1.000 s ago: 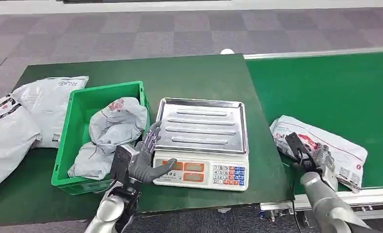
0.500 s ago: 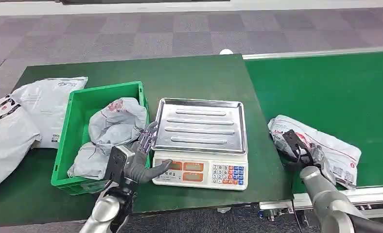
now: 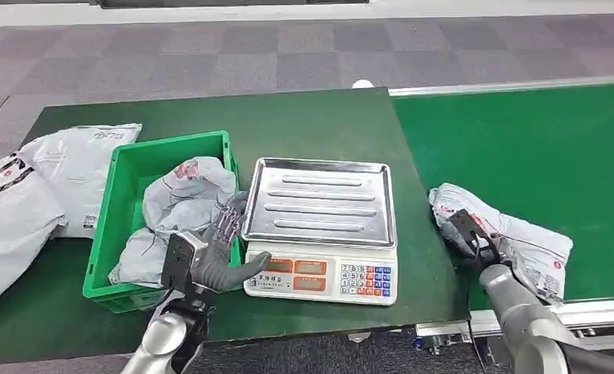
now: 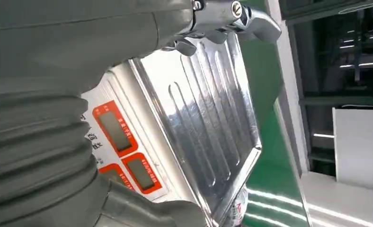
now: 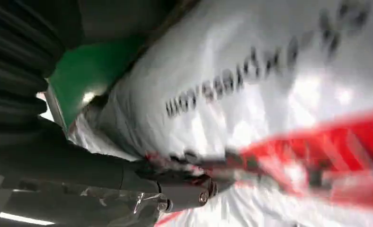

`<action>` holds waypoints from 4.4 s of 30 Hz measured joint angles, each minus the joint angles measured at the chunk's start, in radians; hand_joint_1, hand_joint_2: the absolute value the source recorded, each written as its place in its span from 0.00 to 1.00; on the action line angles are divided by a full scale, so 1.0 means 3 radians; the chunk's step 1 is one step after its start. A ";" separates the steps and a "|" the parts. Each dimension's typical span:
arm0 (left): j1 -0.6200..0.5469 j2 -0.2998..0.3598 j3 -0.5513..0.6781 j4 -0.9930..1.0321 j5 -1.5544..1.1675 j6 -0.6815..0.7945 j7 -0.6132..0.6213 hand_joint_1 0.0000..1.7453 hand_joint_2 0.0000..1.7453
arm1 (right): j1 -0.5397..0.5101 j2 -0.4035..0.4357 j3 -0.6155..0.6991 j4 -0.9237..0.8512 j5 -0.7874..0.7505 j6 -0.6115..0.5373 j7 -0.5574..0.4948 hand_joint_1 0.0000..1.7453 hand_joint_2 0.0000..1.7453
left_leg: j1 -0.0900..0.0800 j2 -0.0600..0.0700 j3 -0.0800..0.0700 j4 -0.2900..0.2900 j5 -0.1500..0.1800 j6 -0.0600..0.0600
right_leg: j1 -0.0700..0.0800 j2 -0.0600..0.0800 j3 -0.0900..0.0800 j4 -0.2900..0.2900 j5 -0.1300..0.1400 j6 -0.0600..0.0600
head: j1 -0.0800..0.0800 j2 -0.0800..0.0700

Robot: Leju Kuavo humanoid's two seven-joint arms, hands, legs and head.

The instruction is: Moved the parcel from conveyor to table for the left to box.

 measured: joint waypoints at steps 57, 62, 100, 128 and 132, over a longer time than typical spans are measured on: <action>0.0032 -0.0015 0.0000 -0.0120 -0.0005 -0.0029 0.0003 0.00 1.00 | 0.0348 0.0220 0.0959 -0.2257 -0.1049 -0.1066 -0.0923 1.00 1.00 | 0.0002 0.0000 -0.0012 0.0000 0.0002 -0.0002 | 0.0001 -0.0002 -0.0011 0.0000 0.0000 -0.0001 | -0.0001 -0.0001; 0.0032 -0.0015 0.0000 -0.0120 -0.0002 -0.0029 0.0002 0.00 1.00 | 0.0347 0.0219 0.0973 -0.2257 -0.1050 -0.1066 -0.0922 1.00 1.00 | 0.0002 0.0000 -0.0011 0.0000 0.0002 -0.0002 | 0.0001 -0.0002 -0.0011 0.0000 0.0000 -0.0001 | -0.0001 0.0000; -0.0179 -0.0161 0.0000 0.0168 0.0182 -0.0046 -0.0251 0.00 1.00 | 0.0213 -0.0004 0.2683 -0.3277 -0.0605 -0.0214 -0.0280 1.00 1.00 | 0.0003 -0.0001 -0.0022 0.0000 0.0007 -0.0005 | 0.0003 0.0000 -0.0026 0.0001 0.0005 -0.0003 | -0.0001 -0.0001; -0.0115 -0.0164 0.0000 0.0155 0.0251 -0.0005 -0.0279 0.00 1.00 | 0.0193 -0.0039 0.2889 -0.3071 -0.1773 0.0445 -0.0487 0.00 1.00 | 0.0002 -0.0002 -0.0028 0.0000 0.0007 -0.0005 | 0.0002 -0.0002 -0.0028 0.0001 0.0004 -0.0002 | -0.0001 -0.0001; -0.0112 -0.0164 0.0000 0.0155 0.0250 -0.0005 -0.0278 0.00 1.00 | 0.0220 -0.0057 0.2889 -0.3067 -0.1794 0.0441 -0.0468 0.00 1.00 | 0.0002 -0.0002 -0.0027 0.0000 0.0007 -0.0005 | 0.0002 -0.0002 -0.0029 0.0001 0.0005 -0.0003 | -0.0001 0.0000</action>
